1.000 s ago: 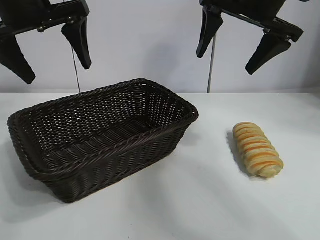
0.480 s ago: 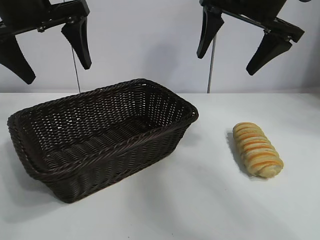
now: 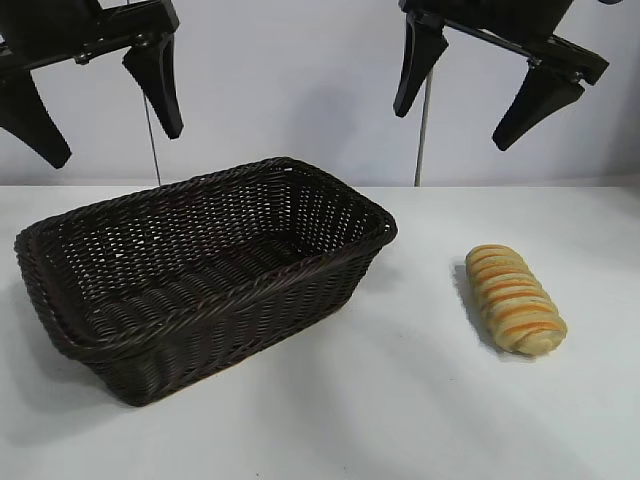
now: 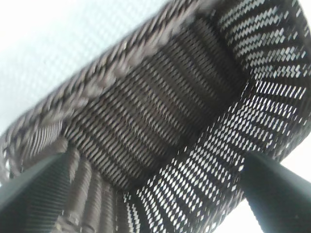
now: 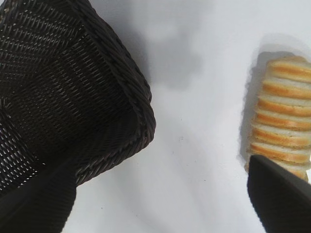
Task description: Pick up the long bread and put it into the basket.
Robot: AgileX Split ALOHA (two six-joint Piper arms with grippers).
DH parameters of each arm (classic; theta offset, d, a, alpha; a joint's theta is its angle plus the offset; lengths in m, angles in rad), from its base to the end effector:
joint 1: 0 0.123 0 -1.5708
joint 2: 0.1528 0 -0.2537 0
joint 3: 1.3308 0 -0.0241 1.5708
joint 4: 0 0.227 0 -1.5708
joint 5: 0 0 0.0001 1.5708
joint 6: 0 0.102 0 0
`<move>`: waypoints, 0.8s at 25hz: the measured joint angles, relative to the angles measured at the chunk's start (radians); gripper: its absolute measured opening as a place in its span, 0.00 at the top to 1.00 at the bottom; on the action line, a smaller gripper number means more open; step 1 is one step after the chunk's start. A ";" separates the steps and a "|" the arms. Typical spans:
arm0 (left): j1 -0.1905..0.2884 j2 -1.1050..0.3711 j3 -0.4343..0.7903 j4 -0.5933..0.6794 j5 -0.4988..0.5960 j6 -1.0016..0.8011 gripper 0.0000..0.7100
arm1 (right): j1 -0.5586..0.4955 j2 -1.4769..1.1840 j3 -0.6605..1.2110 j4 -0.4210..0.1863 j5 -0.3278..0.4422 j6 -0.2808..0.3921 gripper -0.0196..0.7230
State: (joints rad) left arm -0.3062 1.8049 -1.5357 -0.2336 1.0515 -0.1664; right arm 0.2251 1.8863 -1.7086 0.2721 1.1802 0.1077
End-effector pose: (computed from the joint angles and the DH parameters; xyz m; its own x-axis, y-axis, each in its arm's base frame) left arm 0.3346 -0.1273 0.2466 -0.9611 0.0160 -0.2756 0.0954 0.9561 -0.2771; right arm 0.3581 0.1080 0.2589 -0.9679 -0.0110 -0.2513 -0.0878 0.9510 0.2964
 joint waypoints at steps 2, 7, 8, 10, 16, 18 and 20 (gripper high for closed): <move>0.000 0.000 -0.001 0.000 -0.004 0.000 0.02 | 0.000 0.000 0.000 0.000 0.001 0.000 0.05; 0.041 -0.017 0.006 0.000 0.018 -0.042 0.02 | 0.000 0.000 0.000 0.000 0.003 0.000 0.05; 0.056 -0.033 0.018 0.002 0.018 -0.051 0.02 | 0.000 0.000 0.000 -0.001 0.003 0.000 0.05; 0.077 -0.075 0.059 0.026 0.016 -0.080 0.02 | 0.000 0.000 0.000 -0.002 0.003 -0.004 0.05; 0.087 -0.184 0.291 0.099 -0.063 -0.193 0.02 | 0.000 0.000 0.000 -0.002 0.006 -0.012 0.05; 0.087 -0.186 0.375 0.081 -0.112 -0.205 0.02 | 0.000 0.000 0.000 -0.002 0.006 -0.015 0.05; 0.087 -0.185 0.461 0.041 -0.185 -0.210 0.02 | 0.000 0.000 0.000 -0.002 0.006 -0.016 0.05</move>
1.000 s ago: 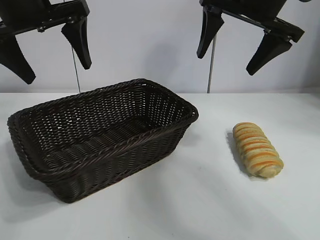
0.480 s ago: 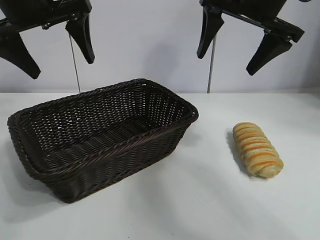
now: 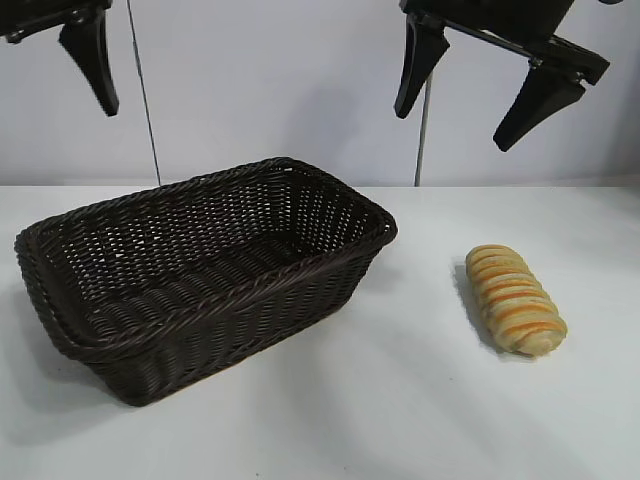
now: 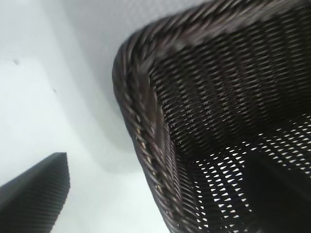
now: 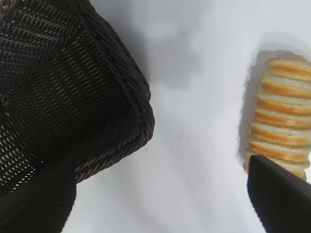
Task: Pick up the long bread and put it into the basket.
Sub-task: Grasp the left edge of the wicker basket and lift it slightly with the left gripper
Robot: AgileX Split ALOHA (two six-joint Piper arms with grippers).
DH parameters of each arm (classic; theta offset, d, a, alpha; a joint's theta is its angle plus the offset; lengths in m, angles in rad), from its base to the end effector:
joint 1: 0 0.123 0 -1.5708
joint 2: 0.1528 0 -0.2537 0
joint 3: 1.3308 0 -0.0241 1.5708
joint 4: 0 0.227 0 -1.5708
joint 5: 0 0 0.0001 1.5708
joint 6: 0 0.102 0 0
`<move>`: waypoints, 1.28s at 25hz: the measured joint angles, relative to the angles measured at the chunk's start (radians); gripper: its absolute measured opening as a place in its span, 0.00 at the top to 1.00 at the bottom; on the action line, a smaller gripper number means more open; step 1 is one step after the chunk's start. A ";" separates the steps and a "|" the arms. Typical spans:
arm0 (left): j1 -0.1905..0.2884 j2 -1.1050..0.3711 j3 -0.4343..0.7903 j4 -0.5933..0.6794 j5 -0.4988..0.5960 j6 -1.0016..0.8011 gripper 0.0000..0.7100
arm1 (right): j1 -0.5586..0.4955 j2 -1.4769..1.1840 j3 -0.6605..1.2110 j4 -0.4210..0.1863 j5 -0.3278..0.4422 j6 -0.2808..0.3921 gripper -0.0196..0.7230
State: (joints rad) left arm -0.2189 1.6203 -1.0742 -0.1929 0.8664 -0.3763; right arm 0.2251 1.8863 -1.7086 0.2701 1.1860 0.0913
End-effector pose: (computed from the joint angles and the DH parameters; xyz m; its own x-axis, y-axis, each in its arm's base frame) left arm 0.2803 -0.0776 0.1949 -0.9487 -0.2767 -0.1529 -0.2348 0.9406 -0.2452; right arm 0.3575 0.1078 0.2586 -0.9675 -0.0291 -0.2511 -0.1038 0.9514 0.2898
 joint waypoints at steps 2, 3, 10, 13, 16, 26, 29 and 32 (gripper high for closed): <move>0.000 0.001 0.060 -0.043 -0.066 0.000 0.02 | 0.000 0.000 0.000 0.000 0.000 -0.003 0.05; 0.000 0.001 0.087 -0.063 -0.101 0.000 0.02 | 0.000 0.000 0.000 0.000 0.001 -0.003 0.05; 0.000 0.054 0.143 -0.131 -0.205 0.025 0.02 | 0.000 0.000 0.000 -0.001 0.001 -0.005 0.05; 0.000 0.099 0.143 -0.182 -0.221 0.073 0.02 | 0.000 0.000 0.000 -0.001 0.001 -0.005 0.05; 0.000 0.145 0.143 -0.220 -0.243 0.105 0.02 | 0.000 0.000 0.000 -0.001 0.001 -0.006 0.05; 0.000 0.176 0.143 -0.232 -0.278 0.116 0.80 | 0.000 0.000 0.000 -0.001 0.001 -0.006 0.05; 0.002 0.176 0.143 -0.243 -0.292 0.120 0.86 | 0.000 0.000 0.000 -0.001 0.001 -0.007 0.05; 0.002 0.176 0.143 -0.244 -0.287 0.119 0.86 | 0.000 0.000 0.000 -0.001 0.001 -0.007 0.05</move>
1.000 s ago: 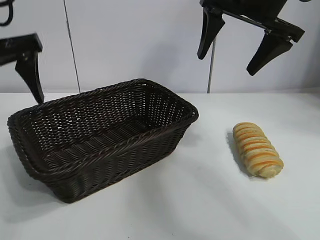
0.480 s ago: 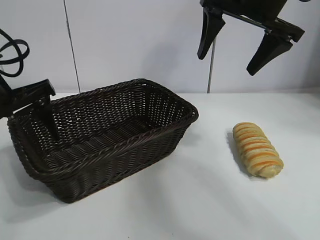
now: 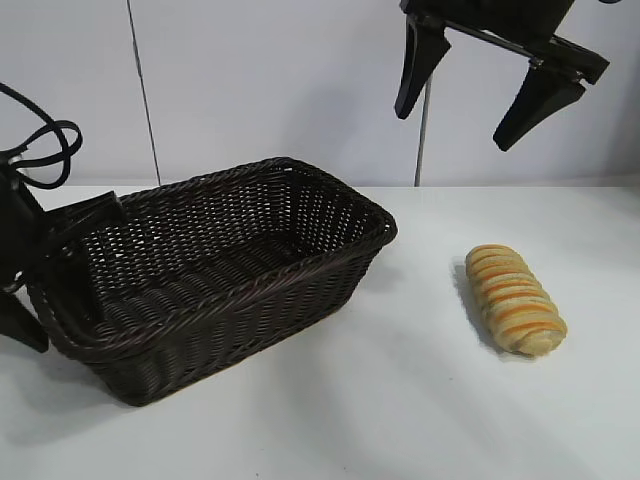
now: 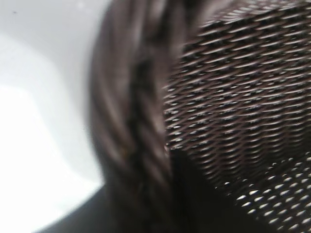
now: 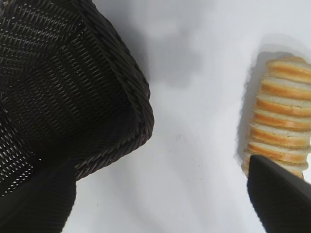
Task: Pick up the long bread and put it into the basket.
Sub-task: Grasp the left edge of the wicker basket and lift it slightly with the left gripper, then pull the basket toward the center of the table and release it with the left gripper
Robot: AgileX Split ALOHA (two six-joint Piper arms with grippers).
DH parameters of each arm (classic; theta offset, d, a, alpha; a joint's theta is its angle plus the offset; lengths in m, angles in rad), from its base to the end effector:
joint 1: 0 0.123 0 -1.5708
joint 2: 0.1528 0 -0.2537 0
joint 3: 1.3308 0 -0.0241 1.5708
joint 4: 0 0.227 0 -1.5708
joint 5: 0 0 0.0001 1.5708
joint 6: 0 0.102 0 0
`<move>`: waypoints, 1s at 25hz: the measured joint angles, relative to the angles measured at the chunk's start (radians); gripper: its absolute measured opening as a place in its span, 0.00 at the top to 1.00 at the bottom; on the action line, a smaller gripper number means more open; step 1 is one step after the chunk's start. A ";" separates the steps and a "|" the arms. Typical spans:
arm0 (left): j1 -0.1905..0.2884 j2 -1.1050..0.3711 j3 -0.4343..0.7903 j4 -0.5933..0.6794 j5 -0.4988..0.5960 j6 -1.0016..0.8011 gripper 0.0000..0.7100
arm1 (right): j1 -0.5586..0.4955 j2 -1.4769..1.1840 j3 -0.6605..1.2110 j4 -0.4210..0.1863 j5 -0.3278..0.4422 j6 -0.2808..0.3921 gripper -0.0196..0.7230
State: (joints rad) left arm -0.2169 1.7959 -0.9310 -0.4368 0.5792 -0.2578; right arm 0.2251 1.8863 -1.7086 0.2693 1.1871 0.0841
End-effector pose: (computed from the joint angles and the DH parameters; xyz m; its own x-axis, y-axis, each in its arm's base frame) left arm 0.2854 -0.0871 0.1207 -0.9202 -0.3843 -0.0743 -0.3407 0.8798 -0.3313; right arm 0.3574 0.1077 0.2586 -0.9669 -0.0365 -0.2523 -0.1109 0.9514 0.2872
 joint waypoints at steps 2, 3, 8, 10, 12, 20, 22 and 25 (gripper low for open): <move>0.000 0.000 0.000 0.000 0.001 0.000 0.86 | 0.000 0.000 0.000 0.000 0.000 0.000 0.05; 0.000 0.000 0.000 0.000 0.003 0.000 0.86 | 0.000 0.000 0.000 0.000 0.000 0.000 0.05; 0.001 0.000 -0.040 0.002 0.062 0.030 0.86 | 0.000 0.000 0.000 0.000 -0.001 0.000 0.05; 0.001 0.000 -0.078 0.011 0.103 0.045 0.86 | 0.000 0.000 0.000 0.000 -0.001 0.000 0.05; 0.001 0.003 -0.122 0.025 0.144 0.064 0.86 | 0.000 0.000 0.000 0.000 -0.001 0.000 0.05; 0.001 0.010 -0.338 0.045 0.321 0.179 0.86 | 0.000 0.000 0.000 0.000 -0.001 0.000 0.05; 0.001 0.010 -0.381 0.046 0.339 0.183 0.86 | 0.000 0.000 0.000 0.000 -0.001 0.000 0.05; 0.001 0.027 -0.439 0.049 0.374 0.195 0.86 | 0.000 0.000 0.000 0.000 -0.001 0.000 0.05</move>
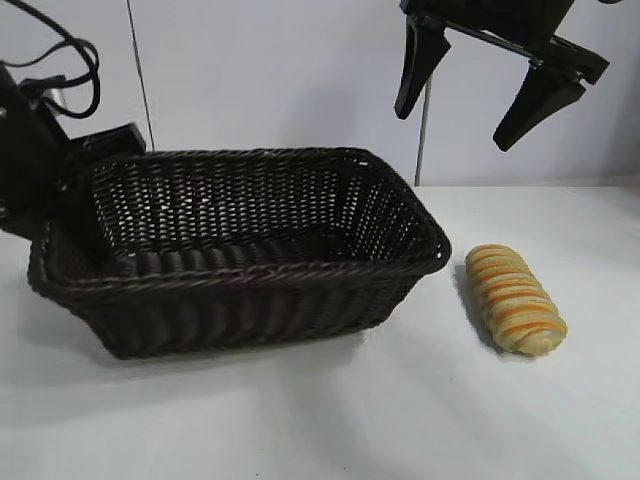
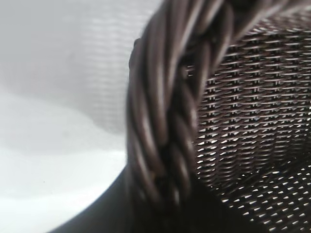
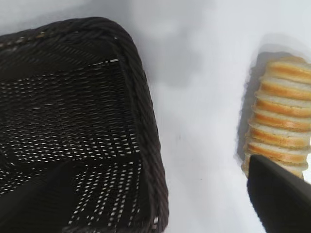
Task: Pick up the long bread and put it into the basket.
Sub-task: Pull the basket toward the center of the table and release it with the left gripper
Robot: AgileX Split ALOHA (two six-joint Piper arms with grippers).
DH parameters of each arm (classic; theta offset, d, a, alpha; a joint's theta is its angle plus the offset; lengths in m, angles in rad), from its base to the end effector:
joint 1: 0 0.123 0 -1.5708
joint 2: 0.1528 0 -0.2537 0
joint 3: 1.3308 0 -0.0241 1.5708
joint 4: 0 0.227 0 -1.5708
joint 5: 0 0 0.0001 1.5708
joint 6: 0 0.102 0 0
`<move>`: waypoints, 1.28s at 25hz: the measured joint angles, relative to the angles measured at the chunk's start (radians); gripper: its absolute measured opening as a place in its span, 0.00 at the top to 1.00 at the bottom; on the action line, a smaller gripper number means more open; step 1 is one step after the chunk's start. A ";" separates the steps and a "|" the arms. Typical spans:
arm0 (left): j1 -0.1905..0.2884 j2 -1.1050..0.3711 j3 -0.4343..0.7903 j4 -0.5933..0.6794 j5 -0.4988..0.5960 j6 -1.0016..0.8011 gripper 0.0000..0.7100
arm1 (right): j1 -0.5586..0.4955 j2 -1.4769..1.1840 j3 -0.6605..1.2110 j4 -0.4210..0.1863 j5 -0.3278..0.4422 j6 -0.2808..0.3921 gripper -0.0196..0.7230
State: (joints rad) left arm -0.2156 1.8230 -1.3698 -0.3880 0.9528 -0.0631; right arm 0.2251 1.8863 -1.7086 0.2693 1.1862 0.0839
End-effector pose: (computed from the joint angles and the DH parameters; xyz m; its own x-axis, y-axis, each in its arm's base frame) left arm 0.3333 -0.1052 0.2044 -0.9800 -0.0691 -0.1864 0.0040 0.9307 -0.3658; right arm 0.3575 0.1077 0.2586 -0.9667 -0.0364 -0.2532 -0.1111 0.9514 0.2872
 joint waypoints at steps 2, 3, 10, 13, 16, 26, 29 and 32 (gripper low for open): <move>0.000 0.037 -0.048 0.000 0.035 0.017 0.86 | 0.000 0.000 0.000 0.000 0.000 -0.002 0.05; 0.000 0.063 -0.074 0.000 0.055 0.025 0.86 | 0.000 0.000 0.000 0.000 0.000 -0.002 0.05; 0.000 0.215 -0.200 0.003 0.094 0.039 0.86 | 0.000 0.000 0.000 0.000 0.001 -0.010 0.05; 0.000 0.258 -0.225 0.003 0.093 0.039 0.86 | 0.000 0.000 0.000 0.000 0.001 -0.010 0.05; 0.000 0.287 -0.225 0.005 0.090 0.040 0.86 | 0.000 0.000 0.000 0.000 0.001 -0.011 0.05; 0.000 0.334 -0.225 -0.010 0.071 0.063 0.81 | 0.000 0.000 0.000 0.000 0.000 -0.011 0.05; 0.000 0.334 -0.225 -0.015 0.071 0.063 0.55 | 0.000 0.000 0.000 0.000 0.000 -0.013 0.05; 0.000 0.334 -0.225 -0.018 0.072 0.063 0.26 | 0.000 0.000 0.000 0.000 0.000 -0.013 0.05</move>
State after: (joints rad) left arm -0.2156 2.1569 -1.5945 -0.4063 1.0246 0.0000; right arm 0.2251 1.8863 -1.7086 0.2693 1.1862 0.0709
